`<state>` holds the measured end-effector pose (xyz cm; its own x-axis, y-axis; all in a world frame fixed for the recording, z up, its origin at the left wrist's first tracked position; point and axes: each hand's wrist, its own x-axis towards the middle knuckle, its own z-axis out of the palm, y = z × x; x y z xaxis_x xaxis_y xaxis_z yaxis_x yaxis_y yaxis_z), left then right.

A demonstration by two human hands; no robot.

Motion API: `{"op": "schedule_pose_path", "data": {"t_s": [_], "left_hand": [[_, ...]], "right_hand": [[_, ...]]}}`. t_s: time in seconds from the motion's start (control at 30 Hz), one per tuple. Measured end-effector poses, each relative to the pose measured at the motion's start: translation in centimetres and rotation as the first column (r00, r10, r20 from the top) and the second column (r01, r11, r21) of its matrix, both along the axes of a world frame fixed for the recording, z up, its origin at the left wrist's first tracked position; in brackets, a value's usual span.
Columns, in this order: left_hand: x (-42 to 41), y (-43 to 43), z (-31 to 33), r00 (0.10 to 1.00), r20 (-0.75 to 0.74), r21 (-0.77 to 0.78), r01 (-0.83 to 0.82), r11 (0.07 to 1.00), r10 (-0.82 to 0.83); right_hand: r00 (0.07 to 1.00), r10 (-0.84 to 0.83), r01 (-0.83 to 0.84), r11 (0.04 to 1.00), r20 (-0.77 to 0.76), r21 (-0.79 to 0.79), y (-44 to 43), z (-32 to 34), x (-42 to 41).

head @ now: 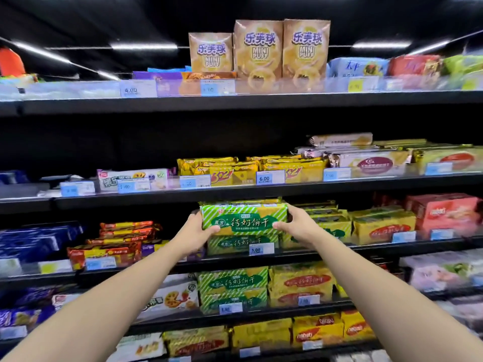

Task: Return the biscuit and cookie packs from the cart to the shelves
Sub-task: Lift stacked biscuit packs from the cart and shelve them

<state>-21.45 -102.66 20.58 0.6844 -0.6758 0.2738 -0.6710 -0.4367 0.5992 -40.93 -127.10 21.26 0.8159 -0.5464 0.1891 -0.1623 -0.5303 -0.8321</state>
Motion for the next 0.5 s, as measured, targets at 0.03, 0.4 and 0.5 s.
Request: {"op": "schedule_pose_path", "data": {"t_s": [0.03, 0.4, 0.5], "left_hand": [[0.6, -0.5, -0.2, 1.0, 0.007, 0.029, -0.027, 0.999, 0.027], [4.0, -3.9, -2.7, 0.99, 0.004, 0.109, -0.14, 0.984, 0.14], [4.3, -3.5, -3.1, 0.993, 0.024, 0.078, -0.117, 0.99, 0.116]], "right_hand": [[1.0, -0.018, 0.017, 1.0, -0.006, -0.004, -0.3, -0.2, 0.5], [0.982, -0.163, 0.161, 0.987, -0.092, -0.029, -2.2, -1.7, 5.6], [0.988, -0.108, 0.098, 0.991, -0.113, -0.09, -2.0, -1.8, 6.3]]}}
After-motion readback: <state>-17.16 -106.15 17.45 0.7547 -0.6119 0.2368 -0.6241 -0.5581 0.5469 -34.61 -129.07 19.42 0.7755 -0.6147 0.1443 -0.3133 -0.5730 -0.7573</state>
